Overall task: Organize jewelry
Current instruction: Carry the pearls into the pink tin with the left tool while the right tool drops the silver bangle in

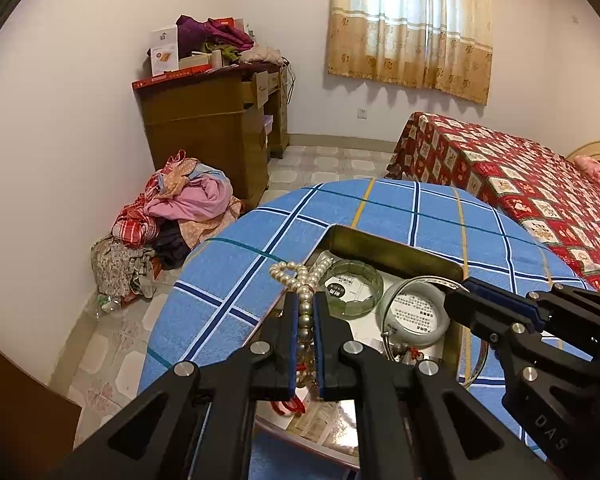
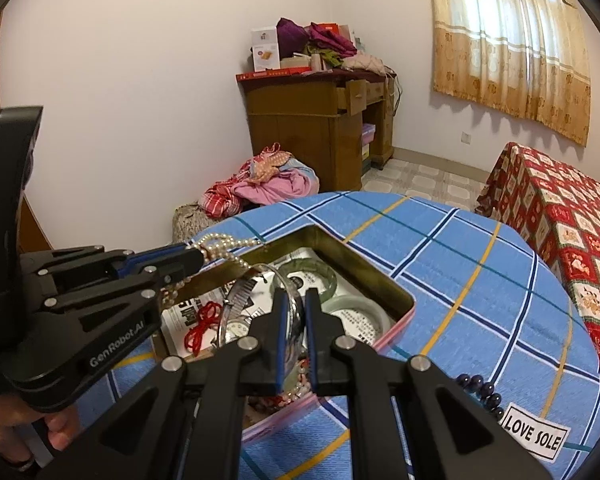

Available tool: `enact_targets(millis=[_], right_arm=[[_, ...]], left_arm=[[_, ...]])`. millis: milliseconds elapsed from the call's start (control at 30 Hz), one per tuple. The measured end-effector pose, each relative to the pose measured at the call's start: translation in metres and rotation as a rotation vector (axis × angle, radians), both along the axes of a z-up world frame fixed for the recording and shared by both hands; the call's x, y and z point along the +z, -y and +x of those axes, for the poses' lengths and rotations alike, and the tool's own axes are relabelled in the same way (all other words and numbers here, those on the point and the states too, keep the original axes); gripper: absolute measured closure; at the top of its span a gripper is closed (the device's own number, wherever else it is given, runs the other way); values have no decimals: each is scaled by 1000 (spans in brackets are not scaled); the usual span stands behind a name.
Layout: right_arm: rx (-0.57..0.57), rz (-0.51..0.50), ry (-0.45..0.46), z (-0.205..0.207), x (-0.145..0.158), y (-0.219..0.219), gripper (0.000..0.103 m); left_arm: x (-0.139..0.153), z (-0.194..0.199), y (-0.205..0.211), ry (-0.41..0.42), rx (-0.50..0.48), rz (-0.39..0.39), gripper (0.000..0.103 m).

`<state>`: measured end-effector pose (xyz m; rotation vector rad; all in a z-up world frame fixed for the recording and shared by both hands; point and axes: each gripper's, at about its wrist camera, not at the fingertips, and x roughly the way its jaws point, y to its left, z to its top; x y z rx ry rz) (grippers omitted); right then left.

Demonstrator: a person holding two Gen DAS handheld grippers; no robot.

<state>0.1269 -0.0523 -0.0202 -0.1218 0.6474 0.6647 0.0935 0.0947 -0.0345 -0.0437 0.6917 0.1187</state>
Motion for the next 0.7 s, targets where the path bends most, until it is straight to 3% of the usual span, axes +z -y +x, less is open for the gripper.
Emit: enact_targets(millis=[700], right_arm=[[0,-63,-52,2,-26,-15,92]], left_arm=[[-23,14,-5,-59,12,12,97]])
